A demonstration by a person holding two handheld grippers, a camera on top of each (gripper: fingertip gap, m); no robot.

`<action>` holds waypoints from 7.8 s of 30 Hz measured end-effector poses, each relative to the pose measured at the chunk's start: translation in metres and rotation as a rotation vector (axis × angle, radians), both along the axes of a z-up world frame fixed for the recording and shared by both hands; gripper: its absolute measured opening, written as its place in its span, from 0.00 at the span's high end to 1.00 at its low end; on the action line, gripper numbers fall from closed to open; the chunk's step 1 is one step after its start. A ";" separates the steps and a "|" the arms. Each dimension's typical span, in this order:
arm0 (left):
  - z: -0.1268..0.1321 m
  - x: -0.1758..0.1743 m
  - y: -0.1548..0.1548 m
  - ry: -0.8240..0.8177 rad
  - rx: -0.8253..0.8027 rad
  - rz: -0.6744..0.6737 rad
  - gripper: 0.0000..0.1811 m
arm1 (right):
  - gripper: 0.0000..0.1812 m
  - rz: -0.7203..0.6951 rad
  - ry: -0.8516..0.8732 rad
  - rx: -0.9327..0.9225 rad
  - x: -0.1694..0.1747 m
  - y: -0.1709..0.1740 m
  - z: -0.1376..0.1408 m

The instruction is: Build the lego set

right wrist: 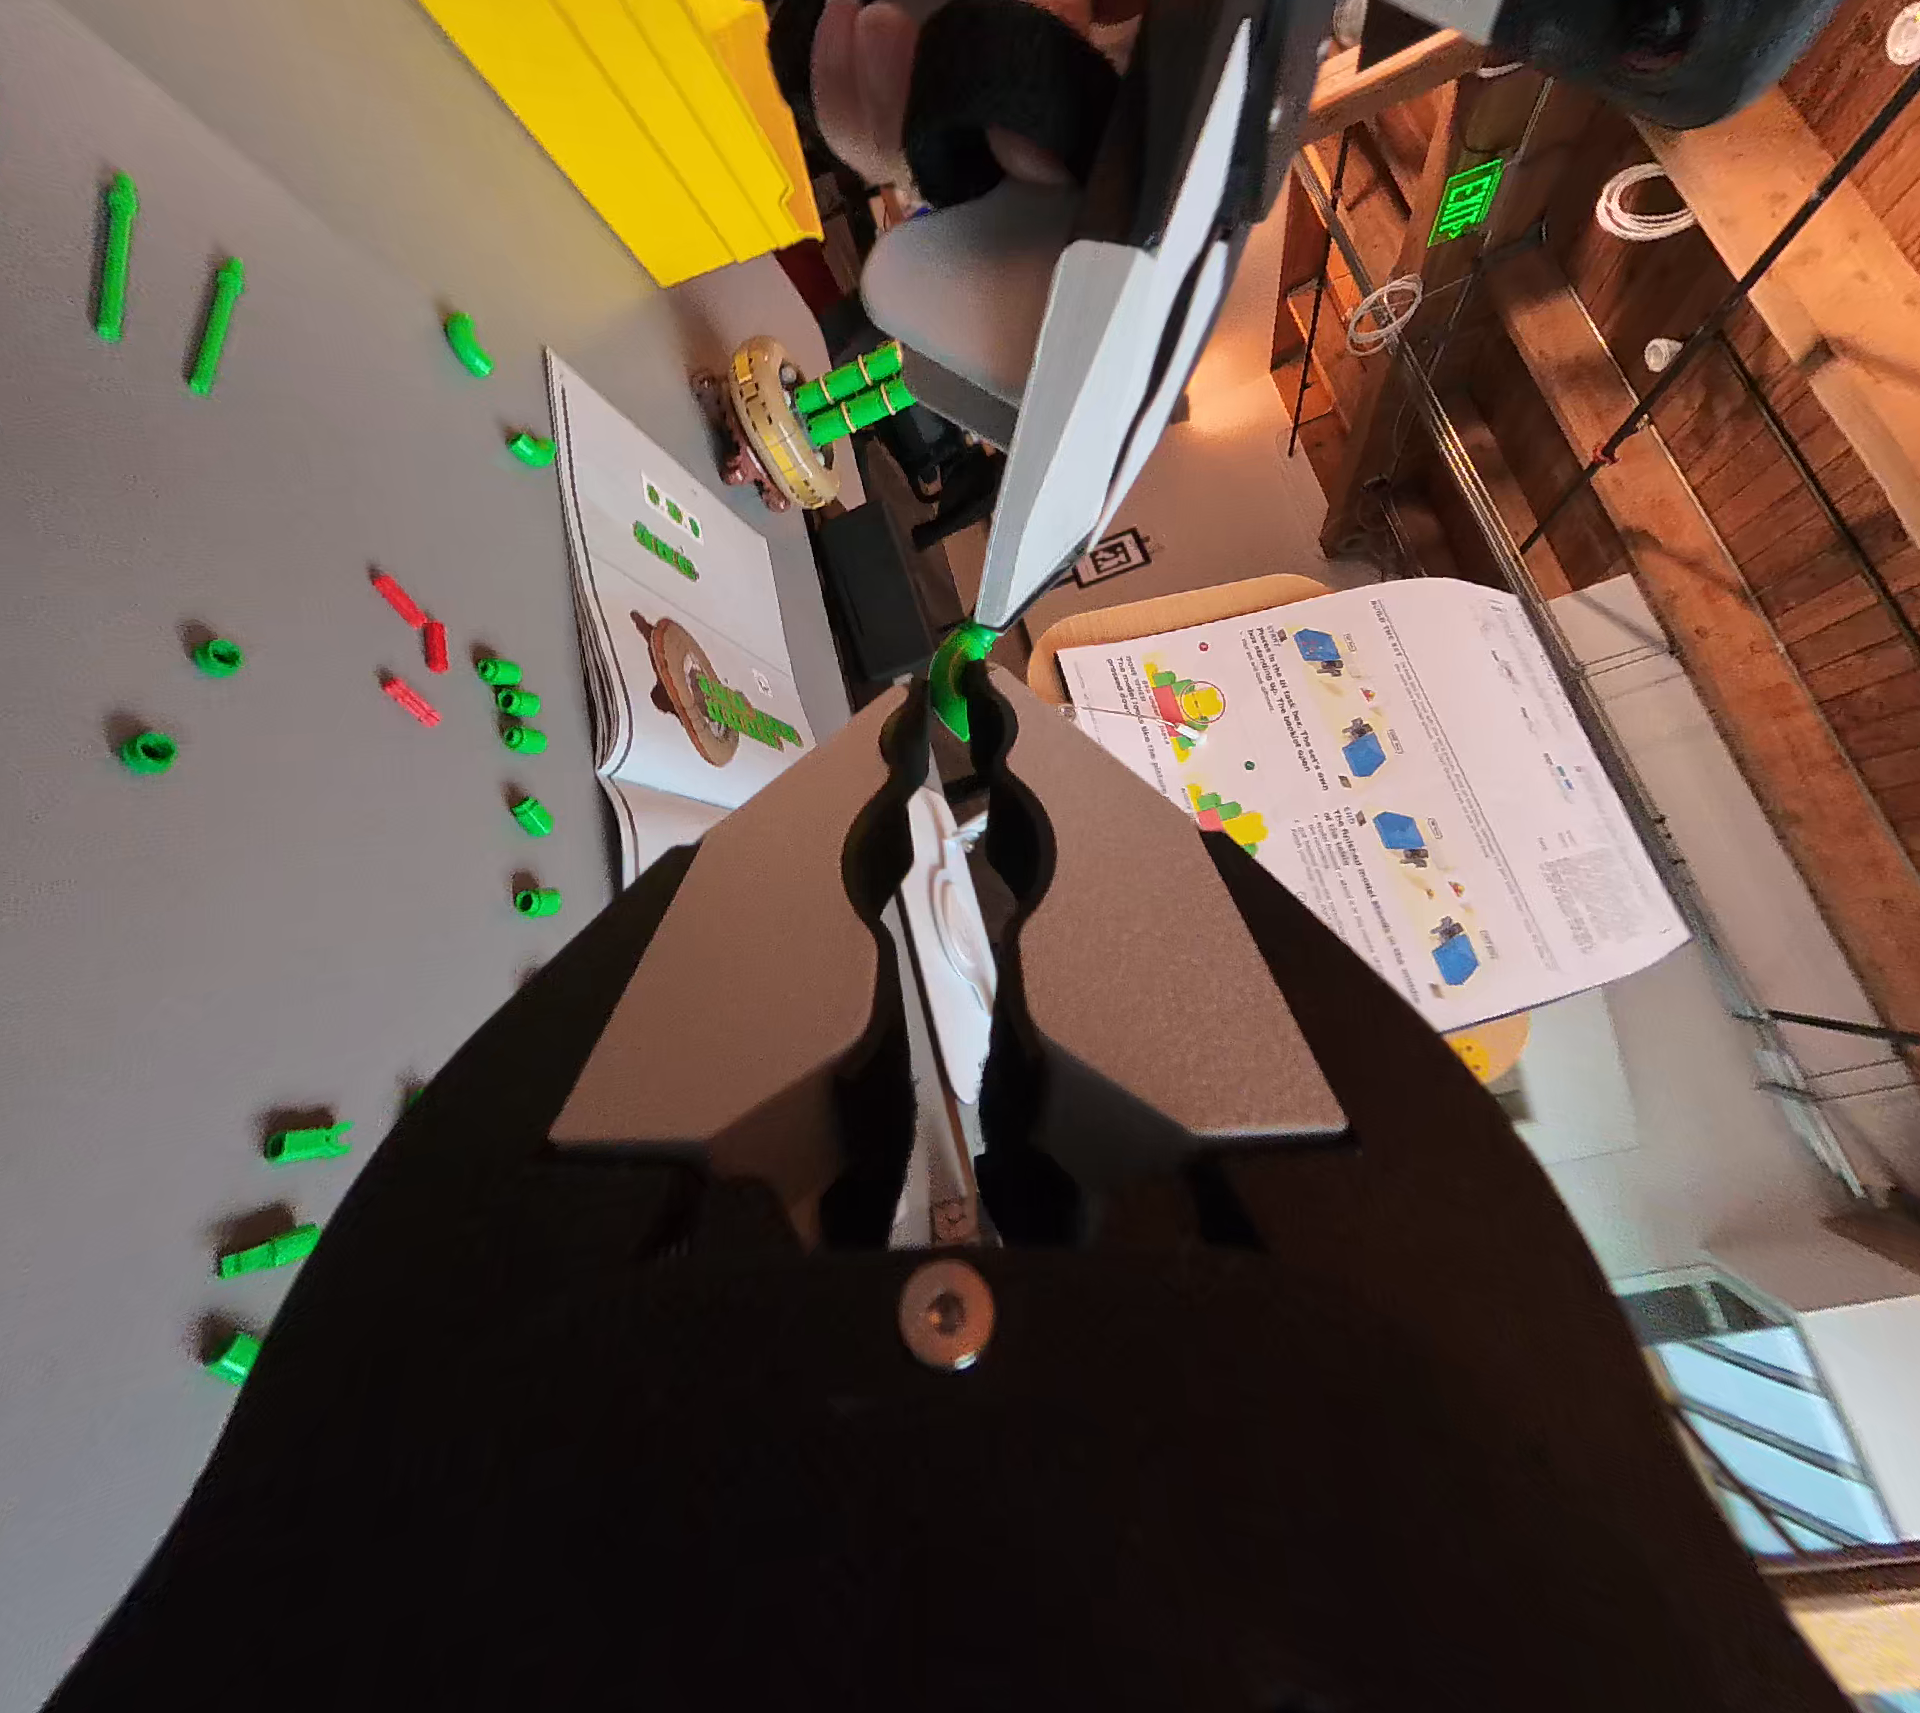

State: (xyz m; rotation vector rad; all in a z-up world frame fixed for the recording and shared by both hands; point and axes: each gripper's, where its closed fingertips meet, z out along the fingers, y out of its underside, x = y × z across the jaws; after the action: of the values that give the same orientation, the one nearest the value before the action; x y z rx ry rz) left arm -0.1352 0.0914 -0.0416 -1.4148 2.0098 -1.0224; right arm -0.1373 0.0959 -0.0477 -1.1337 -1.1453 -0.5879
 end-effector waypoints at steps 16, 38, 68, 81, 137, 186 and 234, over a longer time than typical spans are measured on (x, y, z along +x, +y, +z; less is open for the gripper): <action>0.004 -0.004 -0.004 0.024 -0.168 -0.031 1.00 | 0.97 0.034 -0.032 0.062 -0.005 -0.005 0.003; 0.004 -0.007 -0.010 0.030 -0.184 -0.068 1.00 | 0.98 0.050 -0.144 0.149 -0.009 -0.009 0.002; 0.020 -0.030 0.044 -0.023 0.045 0.167 1.00 | 0.97 0.060 -0.054 -0.109 -0.001 0.007 -0.026; 0.004 -0.149 0.057 0.162 0.096 0.472 0.89 | 0.97 0.072 -0.062 -0.143 -0.004 0.007 -0.034; -0.162 -0.253 -0.031 0.435 -0.035 0.173 0.95 | 0.97 -0.052 0.066 -0.261 0.046 0.009 -0.015; -0.160 -0.079 -0.011 0.226 0.346 0.388 0.92 | 0.97 0.106 0.212 -0.602 -0.007 0.002 -0.066; -0.159 -0.079 -0.051 0.503 -0.465 0.190 1.00 | 0.97 0.155 0.183 -0.762 -0.007 -0.011 -0.087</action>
State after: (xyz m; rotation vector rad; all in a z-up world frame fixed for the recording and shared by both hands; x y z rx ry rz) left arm -0.2139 0.0399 -0.2010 -2.2522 1.9778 -1.1857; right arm -0.1438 0.0853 -0.1346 -1.6775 -1.3181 0.1038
